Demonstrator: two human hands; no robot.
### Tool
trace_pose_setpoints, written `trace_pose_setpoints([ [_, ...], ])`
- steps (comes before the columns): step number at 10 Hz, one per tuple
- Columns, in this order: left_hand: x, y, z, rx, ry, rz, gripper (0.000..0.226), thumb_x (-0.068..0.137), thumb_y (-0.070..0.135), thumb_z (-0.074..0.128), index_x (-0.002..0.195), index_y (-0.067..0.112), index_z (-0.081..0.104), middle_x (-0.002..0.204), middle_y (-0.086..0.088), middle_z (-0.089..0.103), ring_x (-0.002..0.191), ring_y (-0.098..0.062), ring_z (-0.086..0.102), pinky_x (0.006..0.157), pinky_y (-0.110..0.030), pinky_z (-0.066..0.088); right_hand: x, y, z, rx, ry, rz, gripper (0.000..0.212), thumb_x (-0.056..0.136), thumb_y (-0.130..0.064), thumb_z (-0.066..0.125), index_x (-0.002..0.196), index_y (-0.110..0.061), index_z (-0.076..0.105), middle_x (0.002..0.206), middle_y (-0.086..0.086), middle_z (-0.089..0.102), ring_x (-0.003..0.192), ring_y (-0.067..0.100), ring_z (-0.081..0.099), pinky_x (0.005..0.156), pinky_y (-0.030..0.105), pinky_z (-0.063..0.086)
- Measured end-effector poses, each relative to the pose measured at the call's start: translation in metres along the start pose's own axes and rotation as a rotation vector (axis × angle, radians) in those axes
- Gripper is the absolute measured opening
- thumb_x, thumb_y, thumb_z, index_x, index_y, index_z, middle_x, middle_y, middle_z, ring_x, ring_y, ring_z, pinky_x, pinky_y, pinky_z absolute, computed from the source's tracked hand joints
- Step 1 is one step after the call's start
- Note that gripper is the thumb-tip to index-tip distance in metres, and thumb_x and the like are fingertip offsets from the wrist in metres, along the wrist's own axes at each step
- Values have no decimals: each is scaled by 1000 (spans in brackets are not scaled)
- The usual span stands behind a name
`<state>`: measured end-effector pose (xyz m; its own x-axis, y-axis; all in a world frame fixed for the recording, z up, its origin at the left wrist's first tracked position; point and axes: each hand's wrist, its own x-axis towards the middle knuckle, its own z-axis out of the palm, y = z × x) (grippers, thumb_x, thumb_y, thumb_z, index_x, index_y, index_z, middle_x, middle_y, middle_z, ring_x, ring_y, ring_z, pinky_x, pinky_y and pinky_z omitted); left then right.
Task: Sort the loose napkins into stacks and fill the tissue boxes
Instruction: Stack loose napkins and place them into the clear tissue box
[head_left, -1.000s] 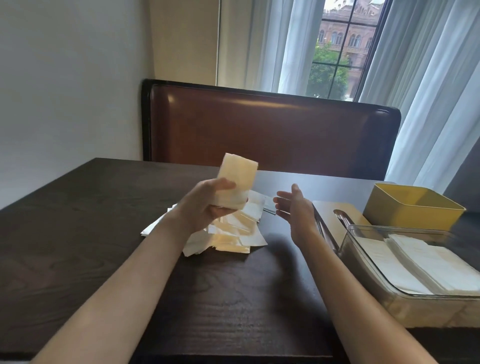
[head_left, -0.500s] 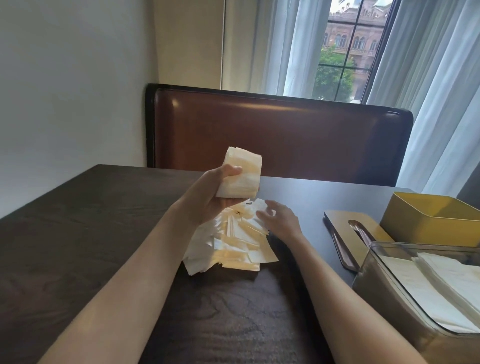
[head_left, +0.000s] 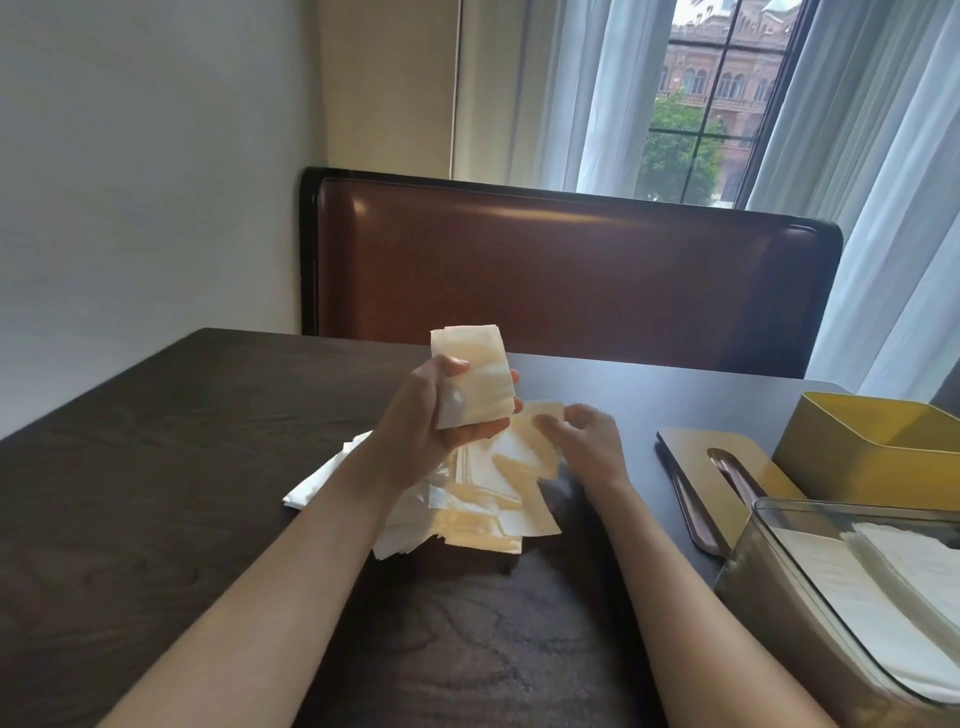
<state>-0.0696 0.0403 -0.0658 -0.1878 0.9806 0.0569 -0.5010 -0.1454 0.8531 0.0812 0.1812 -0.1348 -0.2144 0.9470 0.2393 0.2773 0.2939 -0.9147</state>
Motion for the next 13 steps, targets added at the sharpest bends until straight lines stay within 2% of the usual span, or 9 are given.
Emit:
trace_pose_setpoints([
  [2,-2,-8,4,-89,39,-40,28,103,14,38,122,5,56,117,-22,71,105,-35,70,84,-46,61,-25,-30,-20,448,86,28,16,92,-21,67,107,-19,63,94,-3,68,80,14,65,59,27,55],
  [4,0,-14,0,-167,167,-39,32,98,17,46,125,2,56,123,-20,65,112,-34,65,92,-51,57,-36,-53,-24,690,-28,16,10,97,-18,60,93,-20,69,76,-9,68,78,15,65,73,36,57],
  [5,-3,-18,2,-177,182,-5,20,100,18,43,107,7,59,103,-14,66,92,-29,68,80,-44,62,-36,-49,-22,651,-55,35,10,98,-21,58,97,-17,67,85,-3,67,81,18,66,71,35,58],
  [7,-4,-21,-1,-209,148,3,30,101,28,43,109,7,63,102,-12,70,89,-27,70,76,-42,61,-36,-49,-24,711,-135,42,13,100,-23,53,102,-16,64,89,1,64,80,16,66,65,30,57],
  [8,-3,-21,-4,-164,156,74,27,98,28,47,105,8,65,98,-10,72,88,-25,71,81,-43,59,-36,-50,-25,692,-133,49,14,100,-20,54,97,-12,66,81,2,63,72,17,63,62,28,53],
  [9,-1,-16,-4,-245,159,130,23,99,25,48,104,10,64,93,-8,72,85,-24,71,84,-42,57,-35,-43,-17,432,-72,75,15,98,-18,58,89,-12,68,79,2,62,72,16,59,58,23,49],
  [11,-2,-19,-9,-221,114,45,41,81,24,65,117,5,59,100,-14,68,95,-29,68,92,-46,54,-37,-44,-16,410,-9,37,6,92,-13,67,89,-15,72,88,-9,67,81,6,61,60,9,47],
  [12,4,-25,-6,-12,219,91,18,93,27,59,106,14,63,102,-9,68,93,-24,67,86,-42,56,-38,-54,-23,474,50,-44,13,94,-12,63,85,-13,73,78,-7,65,78,12,58,68,21,48],
  [13,3,-24,2,-26,204,37,23,100,32,54,112,14,62,100,-10,68,87,-22,68,83,-39,55,-43,-68,-27,661,-8,-42,15,98,-19,57,88,-20,68,79,-7,63,77,13,63,65,29,54],
])
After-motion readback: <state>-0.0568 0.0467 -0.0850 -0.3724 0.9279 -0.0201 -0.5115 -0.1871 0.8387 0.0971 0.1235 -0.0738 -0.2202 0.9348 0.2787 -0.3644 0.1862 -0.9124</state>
